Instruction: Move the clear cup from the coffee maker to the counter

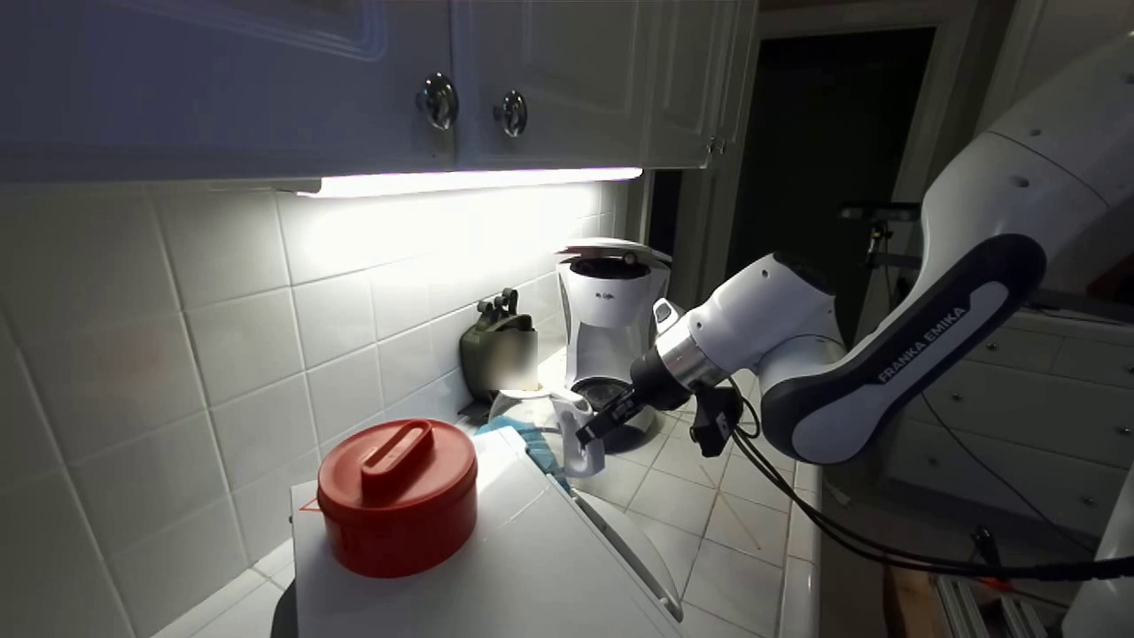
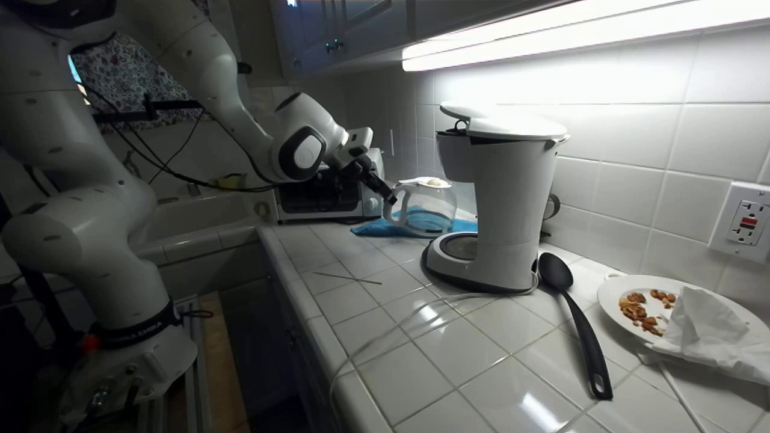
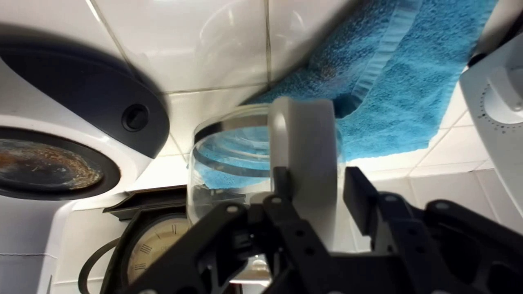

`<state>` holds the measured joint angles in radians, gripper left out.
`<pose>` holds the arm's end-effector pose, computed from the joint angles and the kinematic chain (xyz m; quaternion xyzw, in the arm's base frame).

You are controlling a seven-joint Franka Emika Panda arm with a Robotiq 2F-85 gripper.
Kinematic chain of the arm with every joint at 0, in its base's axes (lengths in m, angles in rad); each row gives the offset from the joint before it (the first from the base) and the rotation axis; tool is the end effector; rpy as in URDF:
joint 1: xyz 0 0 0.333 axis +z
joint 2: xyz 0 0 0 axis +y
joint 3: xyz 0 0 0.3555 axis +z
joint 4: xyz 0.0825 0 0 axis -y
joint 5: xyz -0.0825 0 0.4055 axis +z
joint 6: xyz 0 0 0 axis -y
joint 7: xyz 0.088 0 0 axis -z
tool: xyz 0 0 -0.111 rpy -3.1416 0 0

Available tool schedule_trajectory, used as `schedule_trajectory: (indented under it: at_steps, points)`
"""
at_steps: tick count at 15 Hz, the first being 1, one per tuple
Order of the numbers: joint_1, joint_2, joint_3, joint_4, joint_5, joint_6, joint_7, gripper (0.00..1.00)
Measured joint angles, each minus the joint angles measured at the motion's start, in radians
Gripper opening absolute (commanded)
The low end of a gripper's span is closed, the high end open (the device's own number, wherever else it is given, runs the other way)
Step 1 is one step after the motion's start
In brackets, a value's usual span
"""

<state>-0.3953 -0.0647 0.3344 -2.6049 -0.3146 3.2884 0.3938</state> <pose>0.4939 0.0026 0.3786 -0.9312 0.0551 -0.3601 0.0150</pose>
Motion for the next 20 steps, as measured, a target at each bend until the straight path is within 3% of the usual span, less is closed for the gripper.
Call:
schedule_trajectory:
  at_steps: [3,5,8,15,20]
  points:
    - [0.055,0.001,-0.037,0.0,0.0,-0.012,-0.006,0.95]
    - [0.084,-0.001,-0.064,0.0,0.0,-0.034,-0.01,1.0]
    - [0.129,-0.023,-0.12,0.002,0.015,-0.123,-0.022,1.0]
    - [0.22,-0.256,-0.306,0.05,0.134,-0.554,-0.257,1.0]
    - [0.286,-0.365,-0.392,0.078,0.179,-0.643,-0.407,1.0]
